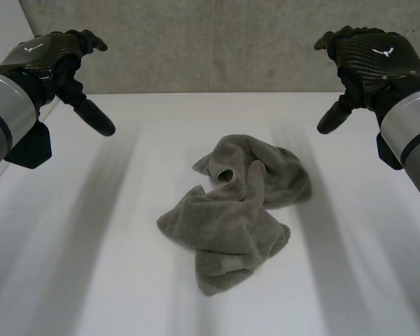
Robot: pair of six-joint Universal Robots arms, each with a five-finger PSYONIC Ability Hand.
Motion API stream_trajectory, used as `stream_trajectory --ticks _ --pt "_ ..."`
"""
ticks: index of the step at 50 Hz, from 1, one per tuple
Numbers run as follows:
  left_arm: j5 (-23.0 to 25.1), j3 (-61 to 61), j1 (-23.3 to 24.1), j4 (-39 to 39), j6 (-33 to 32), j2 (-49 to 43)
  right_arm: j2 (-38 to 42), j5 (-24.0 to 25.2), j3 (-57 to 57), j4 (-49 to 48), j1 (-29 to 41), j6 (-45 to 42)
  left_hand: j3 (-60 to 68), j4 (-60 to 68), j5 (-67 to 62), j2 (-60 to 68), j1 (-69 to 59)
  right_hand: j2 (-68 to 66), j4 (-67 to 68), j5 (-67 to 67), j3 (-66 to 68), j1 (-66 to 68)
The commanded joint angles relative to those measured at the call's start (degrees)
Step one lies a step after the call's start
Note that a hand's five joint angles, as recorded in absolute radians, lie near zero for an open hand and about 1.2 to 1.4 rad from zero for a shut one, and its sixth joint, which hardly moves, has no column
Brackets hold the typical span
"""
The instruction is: Fold the towel.
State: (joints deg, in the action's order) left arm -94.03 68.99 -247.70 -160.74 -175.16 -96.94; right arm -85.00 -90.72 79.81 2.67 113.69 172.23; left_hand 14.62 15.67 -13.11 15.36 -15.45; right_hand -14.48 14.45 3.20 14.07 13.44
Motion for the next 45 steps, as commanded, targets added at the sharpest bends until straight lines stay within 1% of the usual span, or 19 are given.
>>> stream_trajectory --ticks 1,11,15,20,21,22,23,25,26,27,28,30,35,39,41,42,43,44,45 --pt "-0.27 0.18 0.46 -0.37 -0.18 0.44 -0.07 -2.70 0.08 -0.04 -0.75 0.04 -3.90 -4.95 12.39 -4.64 4.73 4.48 -4.45 -3.20 -4.07 -3.44" --pt "0.08 1.06 1.35 -0.63 0.00 -0.09 0.01 -1.13 0.08 -0.21 -1.11 -0.40 -3.90 -4.95 12.39 -4.64 4.73 4.48 -4.45 -3.20 -4.07 -3.44" --pt "0.16 1.93 2.48 -3.08 1.31 -2.10 1.95 0.72 -0.36 -0.21 -1.02 -1.19 -3.73 -4.78 12.23 -4.48 4.56 4.48 -4.45 -3.20 -4.07 -3.44" --pt "-0.01 3.08 5.47 -6.60 2.19 -9.12 11.15 8.44 -2.37 -0.39 -0.84 -4.43 -3.06 -4.10 11.55 -3.80 3.89 4.48 -4.45 -3.20 -4.07 -3.44" --pt "-0.01 3.08 5.48 -6.61 2.19 -9.14 11.18 8.46 -2.38 -0.39 -0.84 -4.44 -3.06 -4.10 11.55 -3.80 3.89 4.48 -4.45 -3.20 -4.07 -3.44" --pt "-0.10 3.08 6.17 -7.13 2.11 -11.75 14.48 9.59 -3.60 -0.48 -0.41 -5.40 -2.89 -3.94 11.38 -3.64 3.72 4.48 -4.45 -3.20 -4.07 -3.44" --pt "-0.10 2.99 6.79 -7.14 2.19 -14.48 14.52 9.60 -3.61 -0.48 -0.40 -5.41 -2.89 -3.94 11.38 -3.63 3.72 4.48 -4.45 -3.20 -4.07 -3.44" --pt "-0.10 2.91 7.49 -7.22 2.37 -16.94 22.30 11.26 -7.89 -0.39 -0.05 -7.60 -2.89 -3.94 11.38 -3.63 3.72 4.48 -4.45 -3.20 -4.07 -3.44" --pt "-0.10 2.82 8.63 -7.31 2.37 -19.75 22.34 11.27 -7.92 -0.39 -0.05 -7.61 -2.89 -3.94 11.38 -3.63 3.72 4.48 -4.45 -3.20 -4.07 -3.44" --pt "-0.10 2.82 9.86 -7.31 2.37 -22.39 26.29 11.53 -10.73 -0.30 -0.05 -8.93 -2.89 -3.94 11.38 -3.63 3.72 4.48 -4.45 -3.20 -4.07 -3.44" --pt "-0.10 2.82 9.87 -7.31 2.37 -22.41 26.29 11.53 -10.73 -0.30 -0.05 -8.93 -2.89 -3.94 11.38 -3.63 3.72 4.48 -4.45 -3.20 -4.07 -3.44" --pt "-0.19 2.99 11.97 -7.40 2.28 -26.79 33.55 12.14 -16.50 -0.30 0.12 -11.29 -2.89 -3.94 11.38 -3.63 3.72 4.48 -4.45 -3.20 -4.07 -3.44" --pt "-0.27 3.34 14.08 -7.49 2.19 -31.28 40.95 14.86 -22.40 -0.39 1.00 -15.50 -2.22 -3.27 10.71 -2.97 3.05 4.48 -4.45 -3.20 -4.07 -3.44" --pt "-0.27 3.34 14.53 -7.57 2.19 -32.87 44.31 16.54 -25.32 -0.48 1.09 -18.51 -1.04 -2.09 9.53 -1.78 1.87 -1.83 1.86 3.11 2.24 2.86" --pt "-0.27 3.08 14.70 -7.49 2.10 -33.57 47.55 17.42 -28.20 -0.56 1.01 -20.87 9.98 8.94 -1.49 9.24 -9.15 -15.37 15.40 16.66 15.78 16.41" --pt "-0.27 3.08 14.70 -7.49 2.10 -33.58 49.04 17.42 -29.53 -0.57 1.09 -21.49 10.06 9.02 -1.57 9.32 -9.23 -21.61 21.64 22.90 22.03 22.65" --pt "-0.27 2.82 14.79 -7.57 2.19 -33.58 49.06 17.42 -29.54 -0.57 1.09 -21.49 23.05 22.00 -14.56 22.31 -22.22 -21.68 21.70 22.96 22.09 22.71" --pt "-0.27 2.82 14.79 -7.57 2.19 -33.58 50.45 17.25 -31.10 -0.22 1.09 -22.02 23.18 22.14 -14.69 22.44 -22.35 -27.51 27.53 28.79 27.92 28.54" --pt "-0.45 2.64 15.05 -7.57 2.37 -33.40 50.46 17.25 -31.12 -0.21 1.09 -22.02 40.50 39.46 -32.01 39.76 -39.67 -27.56 27.59 28.85 27.98 28.60"
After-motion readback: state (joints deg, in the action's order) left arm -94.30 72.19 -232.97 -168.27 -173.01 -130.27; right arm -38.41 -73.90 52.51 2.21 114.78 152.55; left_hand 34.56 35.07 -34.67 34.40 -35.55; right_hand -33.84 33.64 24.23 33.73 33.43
